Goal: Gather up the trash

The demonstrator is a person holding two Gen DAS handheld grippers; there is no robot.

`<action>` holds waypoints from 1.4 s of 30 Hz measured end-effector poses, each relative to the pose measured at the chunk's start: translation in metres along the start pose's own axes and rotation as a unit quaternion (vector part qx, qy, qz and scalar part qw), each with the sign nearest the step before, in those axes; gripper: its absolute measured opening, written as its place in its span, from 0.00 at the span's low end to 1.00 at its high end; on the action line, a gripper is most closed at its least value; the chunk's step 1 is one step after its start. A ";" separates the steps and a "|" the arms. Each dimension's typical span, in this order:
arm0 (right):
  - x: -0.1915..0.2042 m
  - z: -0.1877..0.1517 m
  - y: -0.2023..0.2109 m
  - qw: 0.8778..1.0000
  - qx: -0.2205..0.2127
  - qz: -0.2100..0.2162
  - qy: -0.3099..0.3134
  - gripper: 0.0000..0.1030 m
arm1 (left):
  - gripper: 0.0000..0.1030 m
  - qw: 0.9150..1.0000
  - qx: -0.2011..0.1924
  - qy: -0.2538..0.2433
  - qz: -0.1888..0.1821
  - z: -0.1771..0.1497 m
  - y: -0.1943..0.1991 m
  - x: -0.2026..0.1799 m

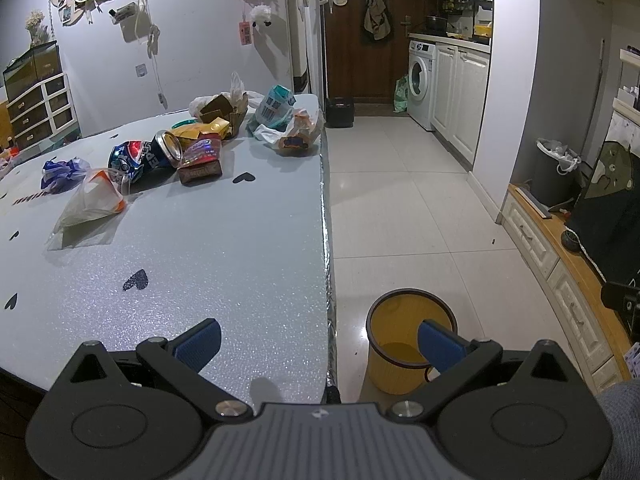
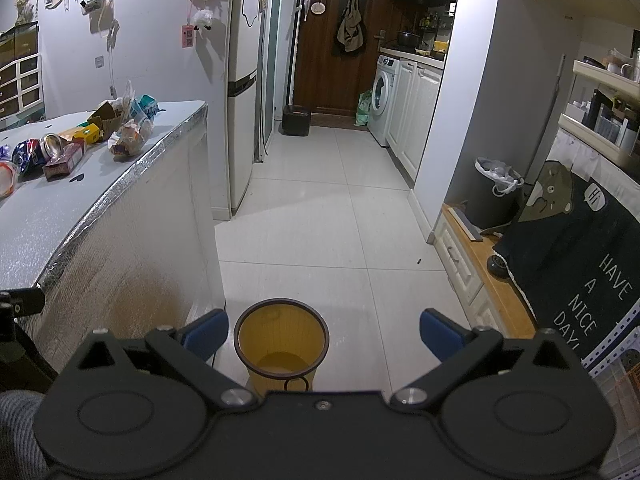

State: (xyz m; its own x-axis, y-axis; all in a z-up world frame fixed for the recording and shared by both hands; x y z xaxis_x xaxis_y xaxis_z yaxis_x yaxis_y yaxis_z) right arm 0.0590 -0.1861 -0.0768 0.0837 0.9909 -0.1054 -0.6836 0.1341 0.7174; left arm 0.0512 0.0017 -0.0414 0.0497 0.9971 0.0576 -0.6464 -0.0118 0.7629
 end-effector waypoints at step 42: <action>0.004 -0.001 -0.001 1.000 0.000 0.000 0.002 1.00 | 1.00 1.000 -0.003 -0.005 0.002 0.000 0.004 -0.004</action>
State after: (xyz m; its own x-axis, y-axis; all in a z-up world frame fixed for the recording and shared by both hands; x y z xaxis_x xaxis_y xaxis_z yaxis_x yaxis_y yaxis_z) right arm 0.0593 -0.1819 -0.0792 0.0807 0.9908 -0.1088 -0.6832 0.1345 0.7177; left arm 0.0483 -0.0028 -0.0389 0.0546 0.9963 0.0663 -0.6507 -0.0148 0.7592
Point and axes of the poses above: each gripper's, at about its wrist camera, not at the fingertips, and y roughly against the way its jaws point, x to its left, z to its top, the point moved 7 cm from there along -y, roughly the way its jaws point, and after that the axes turned 7 degrees about x, right-handed, at the moved point
